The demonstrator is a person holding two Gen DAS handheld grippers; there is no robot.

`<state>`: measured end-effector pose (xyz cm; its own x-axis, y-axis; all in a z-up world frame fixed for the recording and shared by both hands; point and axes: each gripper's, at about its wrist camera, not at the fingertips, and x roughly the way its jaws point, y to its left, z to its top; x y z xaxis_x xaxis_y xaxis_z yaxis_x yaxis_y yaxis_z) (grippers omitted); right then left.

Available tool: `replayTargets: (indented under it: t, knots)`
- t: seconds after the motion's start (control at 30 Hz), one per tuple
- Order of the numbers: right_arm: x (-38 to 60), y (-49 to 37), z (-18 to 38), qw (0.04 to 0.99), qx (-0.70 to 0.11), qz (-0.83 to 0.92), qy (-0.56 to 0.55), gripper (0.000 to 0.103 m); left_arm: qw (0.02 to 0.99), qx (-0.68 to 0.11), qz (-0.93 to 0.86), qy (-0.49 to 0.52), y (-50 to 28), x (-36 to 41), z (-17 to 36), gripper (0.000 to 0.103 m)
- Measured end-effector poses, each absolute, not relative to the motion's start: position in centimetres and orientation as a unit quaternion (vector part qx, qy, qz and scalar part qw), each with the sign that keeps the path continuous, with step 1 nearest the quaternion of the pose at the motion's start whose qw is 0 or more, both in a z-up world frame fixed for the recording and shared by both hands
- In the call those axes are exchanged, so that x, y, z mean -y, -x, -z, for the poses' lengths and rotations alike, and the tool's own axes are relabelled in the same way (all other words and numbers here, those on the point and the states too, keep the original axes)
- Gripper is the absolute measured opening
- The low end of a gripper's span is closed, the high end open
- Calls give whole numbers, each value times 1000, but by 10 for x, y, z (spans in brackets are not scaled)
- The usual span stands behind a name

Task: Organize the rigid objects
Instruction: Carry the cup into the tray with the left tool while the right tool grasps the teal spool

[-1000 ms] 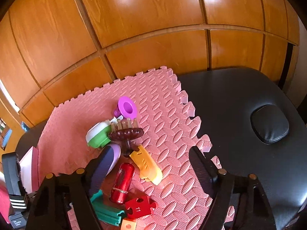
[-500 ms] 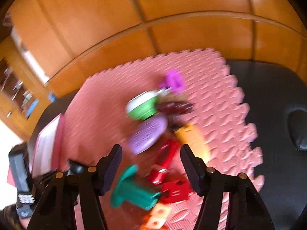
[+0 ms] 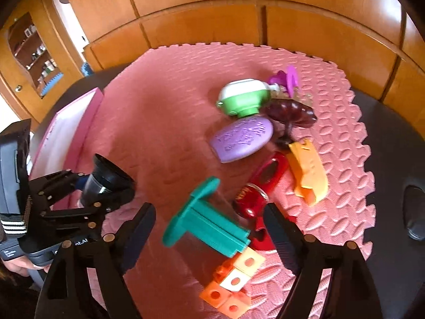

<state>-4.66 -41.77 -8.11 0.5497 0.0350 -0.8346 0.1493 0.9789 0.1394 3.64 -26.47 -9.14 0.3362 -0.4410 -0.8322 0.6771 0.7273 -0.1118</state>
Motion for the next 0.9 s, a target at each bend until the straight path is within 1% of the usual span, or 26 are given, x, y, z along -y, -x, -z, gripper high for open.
replayTargets:
  t: [0.2,0.23,0.27,0.3,0.47,0.57,0.6,0.73,0.8,0.9]
  knots:
    - [412,45,90,864,-496,37,-82,84,809,-458,346,-128,-36,265,92,44]
    - [410,46,90,863,-497,37,-80,81,809,-458,346,-128,-36,265,92,44]
    - [410,45,91,863,-498,39,-78,75,809,-458,346,-128,-36,265,92,44]
    - [409,44,91,863,-498,41,-75,73,809,-457,346,-127,-37,265,92,44]
    - [408,44,89,870,-487,47,-62,70,806,-460,348,-131,-36,264,91,44]
    - [406,43,86,874,-479,50,-57,69,800,-471,354,-111,-37,257,84,44]
    - [406,42,86,875,-479,51,-55,67,801,-468,358,-106,-36,254,79,44]
    - [409,40,88,875,-477,50,-65,66,805,-455,374,-75,-36,230,52,44]
    - [411,39,90,872,-481,51,-72,66,802,-462,376,-41,-43,211,37,44]
    - [411,39,90,873,-479,53,-75,66,817,-449,361,-9,-57,177,12,44]
